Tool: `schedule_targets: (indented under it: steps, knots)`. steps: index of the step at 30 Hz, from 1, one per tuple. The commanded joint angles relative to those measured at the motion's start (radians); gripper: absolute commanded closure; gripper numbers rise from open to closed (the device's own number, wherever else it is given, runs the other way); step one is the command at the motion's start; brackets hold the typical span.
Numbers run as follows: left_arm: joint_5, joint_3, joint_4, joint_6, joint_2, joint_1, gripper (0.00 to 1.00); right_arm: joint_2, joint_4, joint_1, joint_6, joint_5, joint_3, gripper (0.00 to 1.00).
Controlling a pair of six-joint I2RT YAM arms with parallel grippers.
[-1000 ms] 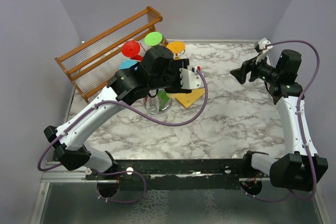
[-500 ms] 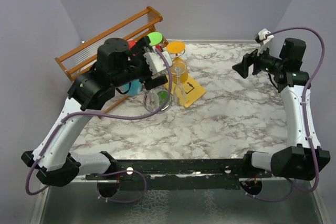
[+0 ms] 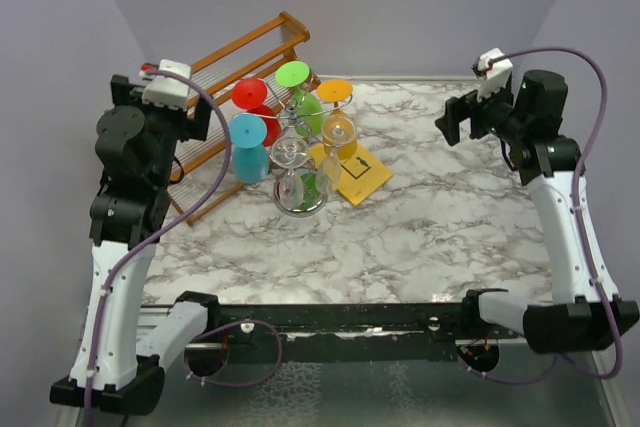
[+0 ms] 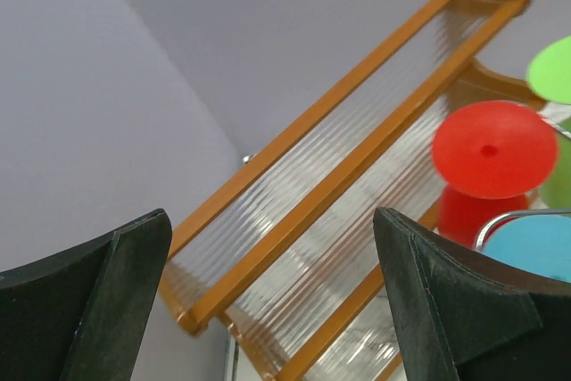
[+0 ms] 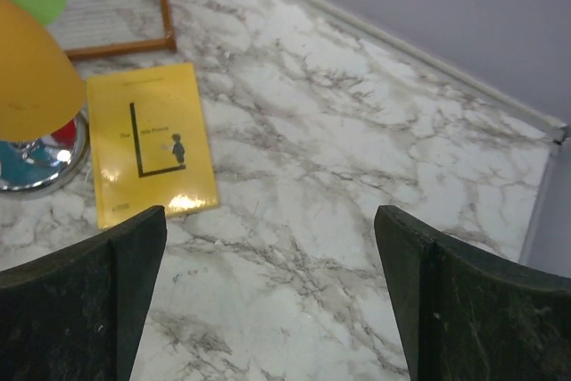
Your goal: Place the wine glass upside down on the wine glass rack
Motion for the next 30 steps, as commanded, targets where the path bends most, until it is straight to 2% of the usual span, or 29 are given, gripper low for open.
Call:
schedule_targets:
  steps: [1, 4, 8, 13, 17, 30]
  knots:
    - [-0.028, -0.121, 0.193, -0.118, -0.137, 0.092, 0.01, -0.181, 0.238, -0.002, 0.075, 0.174, -0.104, 0.0]
    - [0.01, -0.143, 0.18, -0.111, -0.15, 0.113, 0.01, -0.257, 0.329, -0.002, 0.072, 0.207, -0.173, 0.01]
    - [0.047, -0.169, 0.155, -0.146, -0.165, 0.14, 0.01, -0.339, 0.362, -0.002, 0.07, 0.212, -0.236, 0.0]
    - [0.103, -0.153, 0.045, -0.216, -0.175, 0.172, 0.01, -0.371, 0.264, -0.002, 0.01, 0.195, -0.216, 0.0]
    - [0.117, -0.158, -0.014, -0.207, -0.18, 0.191, 0.01, -0.409, 0.208, -0.009, -0.01, 0.187, -0.217, 0.0]
    - [0.07, -0.262, -0.002, -0.194, -0.218, 0.195, 0.01, -0.467, 0.119, -0.047, -0.006, 0.159, -0.235, 0.0]
